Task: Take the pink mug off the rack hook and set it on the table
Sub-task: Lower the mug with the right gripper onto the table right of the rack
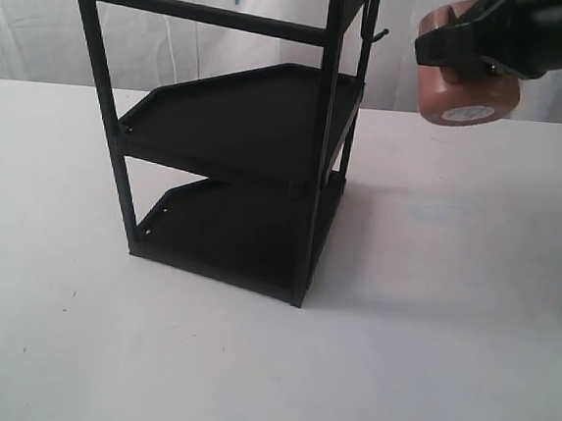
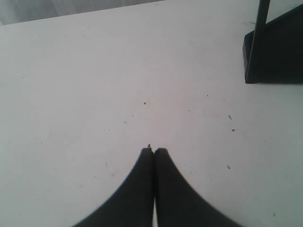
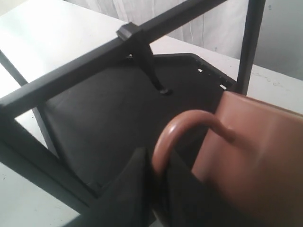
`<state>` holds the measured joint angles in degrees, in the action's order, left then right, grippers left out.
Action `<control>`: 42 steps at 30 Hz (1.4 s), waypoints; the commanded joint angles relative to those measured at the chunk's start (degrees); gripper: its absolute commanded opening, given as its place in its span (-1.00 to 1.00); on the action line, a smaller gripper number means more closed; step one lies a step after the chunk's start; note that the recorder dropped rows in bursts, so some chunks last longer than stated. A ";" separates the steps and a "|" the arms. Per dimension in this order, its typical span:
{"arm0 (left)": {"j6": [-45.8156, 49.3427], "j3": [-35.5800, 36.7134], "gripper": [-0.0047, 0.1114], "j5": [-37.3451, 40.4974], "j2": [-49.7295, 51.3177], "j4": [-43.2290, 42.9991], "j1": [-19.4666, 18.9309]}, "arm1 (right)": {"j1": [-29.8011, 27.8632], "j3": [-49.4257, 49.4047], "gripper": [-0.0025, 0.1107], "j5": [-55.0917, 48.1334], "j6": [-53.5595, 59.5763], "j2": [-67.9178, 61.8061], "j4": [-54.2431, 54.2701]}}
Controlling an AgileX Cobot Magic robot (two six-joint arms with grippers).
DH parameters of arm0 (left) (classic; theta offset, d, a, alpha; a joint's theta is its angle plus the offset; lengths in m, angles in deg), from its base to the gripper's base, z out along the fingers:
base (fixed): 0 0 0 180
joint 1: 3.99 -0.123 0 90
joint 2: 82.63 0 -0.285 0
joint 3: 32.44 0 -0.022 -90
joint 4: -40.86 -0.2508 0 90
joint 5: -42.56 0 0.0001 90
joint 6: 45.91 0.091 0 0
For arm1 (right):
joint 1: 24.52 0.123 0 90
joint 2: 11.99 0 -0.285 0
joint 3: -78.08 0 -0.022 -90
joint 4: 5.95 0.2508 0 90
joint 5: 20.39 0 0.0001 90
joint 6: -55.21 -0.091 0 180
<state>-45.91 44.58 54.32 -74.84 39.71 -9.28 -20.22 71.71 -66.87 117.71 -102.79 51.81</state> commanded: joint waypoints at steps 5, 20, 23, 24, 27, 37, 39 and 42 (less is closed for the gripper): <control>0.00 0.20 -0.92 -0.18 -0.01 0.20 -0.19 | -0.37 -4.51 -0.96 1.87 0.33 4.24 1.11; 0.00 0.20 -0.92 -0.18 -0.01 0.20 -0.19 | -0.37 -14.08 -0.96 3.32 7.19 11.68 6.45; 0.00 0.20 -0.92 -0.18 -0.01 0.20 -0.19 | -0.37 -15.83 -0.96 3.07 9.72 13.09 8.82; 0.00 0.20 -0.92 -0.18 -0.01 0.20 -0.19 | -0.37 -16.48 -0.96 3.07 10.20 13.55 9.38; 0.00 0.20 -0.92 -0.18 -0.01 0.20 -0.19 | -0.37 -18.64 -0.96 2.84 12.30 15.12 11.42; 0.00 0.20 -0.92 -0.18 -0.01 0.20 -0.19 | -0.37 -26.19 -0.96 -0.87 20.70 20.10 21.11; 0.00 0.20 -0.92 -0.18 -0.01 0.20 -0.19 | -0.37 -27.57 -0.96 -1.90 22.14 20.75 22.63; 0.00 0.20 -0.92 -0.18 -0.01 0.20 -0.19 | -0.37 -29.53 -0.96 -3.85 23.89 21.86 23.87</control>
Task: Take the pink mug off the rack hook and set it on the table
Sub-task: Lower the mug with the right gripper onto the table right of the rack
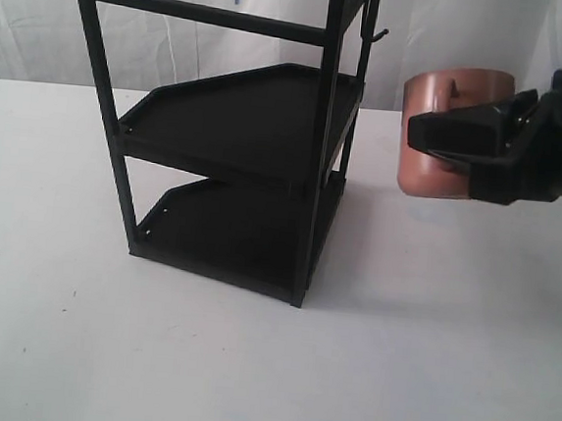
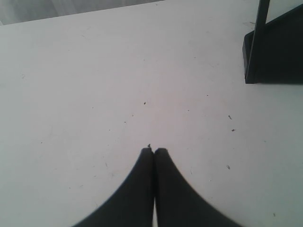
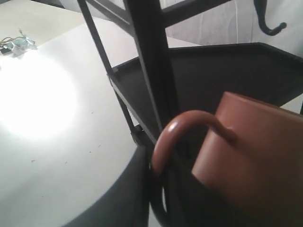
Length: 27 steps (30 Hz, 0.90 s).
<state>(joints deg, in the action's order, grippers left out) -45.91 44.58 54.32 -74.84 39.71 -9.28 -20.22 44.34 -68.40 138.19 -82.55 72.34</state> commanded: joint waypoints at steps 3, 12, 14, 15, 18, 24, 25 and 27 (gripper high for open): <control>0.00 0.20 -0.92 -0.18 -0.01 0.20 -0.19 | -0.37 -4.47 -0.96 -3.24 5.89 2.86 4.62; 0.00 0.20 -0.92 -0.18 -0.01 0.20 -0.19 | -0.37 -12.33 -0.96 -5.70 13.24 7.42 10.76; 0.00 0.20 -0.92 -0.18 -0.01 0.20 -0.19 | -0.37 -14.01 -0.96 -6.09 14.56 8.35 11.94; 0.00 0.20 -0.92 -0.18 -0.01 0.20 -0.19 | -0.37 -14.83 -0.96 -6.09 14.67 8.76 12.07; 0.00 0.20 -0.92 -0.18 -0.01 0.20 -0.19 | -0.37 -16.83 -0.96 -6.09 14.78 10.03 12.07; 0.00 0.20 -0.92 -0.18 -0.01 0.20 -0.19 | -0.37 -20.19 -0.96 -7.02 16.11 11.35 13.48; 0.00 0.20 -0.92 -0.18 -0.01 0.20 -0.19 | -0.37 -20.65 -0.96 -7.41 16.39 11.32 13.48; 0.00 0.20 -0.92 -0.18 -0.01 0.20 -0.19 | -0.37 -21.59 -0.96 -8.71 17.26 11.32 13.71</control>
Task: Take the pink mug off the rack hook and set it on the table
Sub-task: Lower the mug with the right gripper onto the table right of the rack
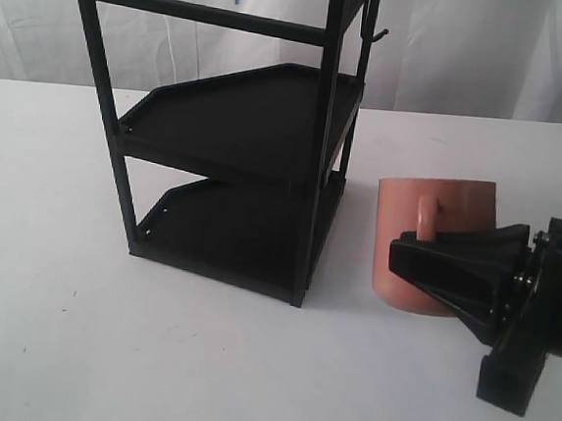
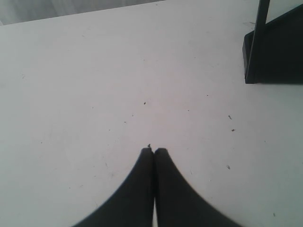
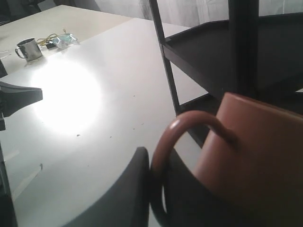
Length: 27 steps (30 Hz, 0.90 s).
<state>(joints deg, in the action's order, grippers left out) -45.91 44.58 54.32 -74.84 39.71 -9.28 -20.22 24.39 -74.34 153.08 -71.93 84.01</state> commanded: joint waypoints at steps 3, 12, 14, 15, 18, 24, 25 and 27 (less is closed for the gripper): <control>0.00 0.20 -0.92 -0.18 -0.01 0.20 -0.19 | -0.37 -3.01 -0.96 -3.87 3.92 0.71 3.60; 0.00 0.20 -0.92 -0.18 -0.01 0.20 -0.19 | -0.37 -4.37 -0.96 -6.26 5.33 0.71 4.49; 0.00 0.20 -0.92 -0.18 -0.01 0.20 -0.19 | -0.37 -4.37 -0.96 -6.68 5.33 0.71 4.49; 0.00 0.20 -0.92 -0.18 -0.01 0.20 -0.19 | -0.37 -4.37 -0.96 -7.08 5.33 0.71 4.49; 0.00 0.20 -0.92 -0.18 -0.01 0.20 -0.19 | -0.37 -4.67 -0.96 -7.49 5.33 0.71 4.49; 0.00 0.20 -0.92 -0.18 -0.01 0.20 -0.19 | -0.37 -6.30 -0.96 -9.04 7.48 0.71 4.85; 0.00 0.20 -0.92 -0.18 -0.01 0.20 -0.19 | -0.37 -6.60 -0.96 -9.97 7.56 0.71 4.84; 0.00 0.20 -0.92 -0.18 -0.01 0.20 -0.19 | -0.37 -7.64 -0.96 -11.19 8.51 1.58 4.72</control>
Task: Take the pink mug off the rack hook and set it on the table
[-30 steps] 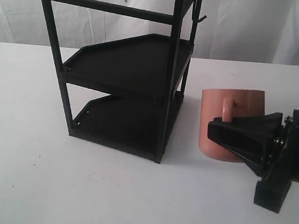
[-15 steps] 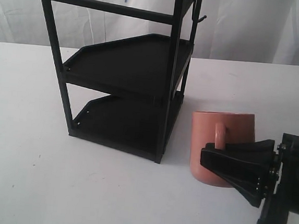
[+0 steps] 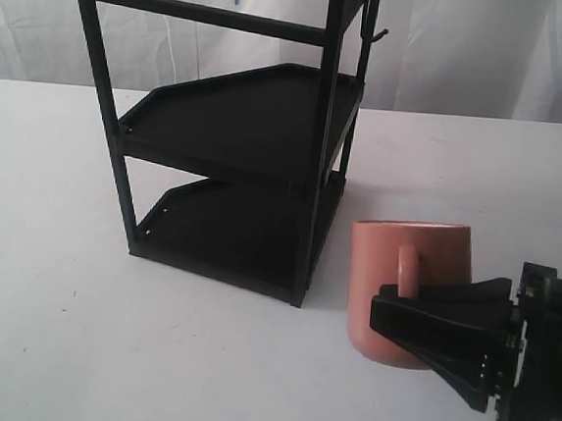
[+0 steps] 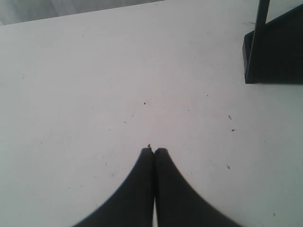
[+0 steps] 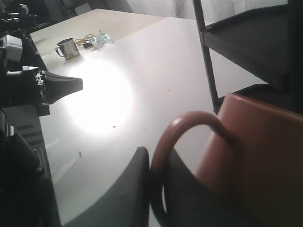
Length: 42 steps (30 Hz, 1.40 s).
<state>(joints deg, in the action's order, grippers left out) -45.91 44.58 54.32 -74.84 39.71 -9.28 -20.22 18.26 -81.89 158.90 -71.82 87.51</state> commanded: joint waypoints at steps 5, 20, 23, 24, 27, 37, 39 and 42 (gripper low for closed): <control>0.00 0.20 -0.92 -0.18 -0.01 0.20 -0.19 | -0.37 -3.85 -0.96 -1.07 2.88 8.48 1.19; 0.00 0.20 -0.92 -0.18 -0.01 0.20 -0.19 | 4.37 -7.31 -0.96 5.03 2.64 14.91 0.21; 0.00 0.20 -0.92 -0.18 -0.01 0.20 -0.19 | 4.37 -8.25 -0.96 5.32 2.64 14.91 0.57; 0.00 0.20 -0.92 -0.18 -0.01 0.20 -0.19 | 4.37 -8.49 -0.96 5.46 2.64 14.91 0.93; 0.00 0.20 -0.92 -0.18 -0.01 0.20 -0.19 | 4.37 -8.86 -0.96 5.60 3.03 14.91 1.13; 0.00 0.20 -0.92 -0.18 -0.01 0.20 -0.19 | 4.37 -8.34 -0.96 3.67 11.42 14.91 6.49; 0.00 0.20 -0.92 -0.18 -0.01 0.20 -0.19 | 4.37 -7.47 -0.96 3.57 11.85 14.91 6.49; 0.00 0.20 -0.92 -0.18 -0.01 0.20 -0.19 | 4.37 -7.19 -0.96 4.06 11.85 14.91 6.49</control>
<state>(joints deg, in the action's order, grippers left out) -45.91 44.58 54.32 -74.84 39.71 -9.28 -15.99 10.40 -77.07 169.19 -57.29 92.39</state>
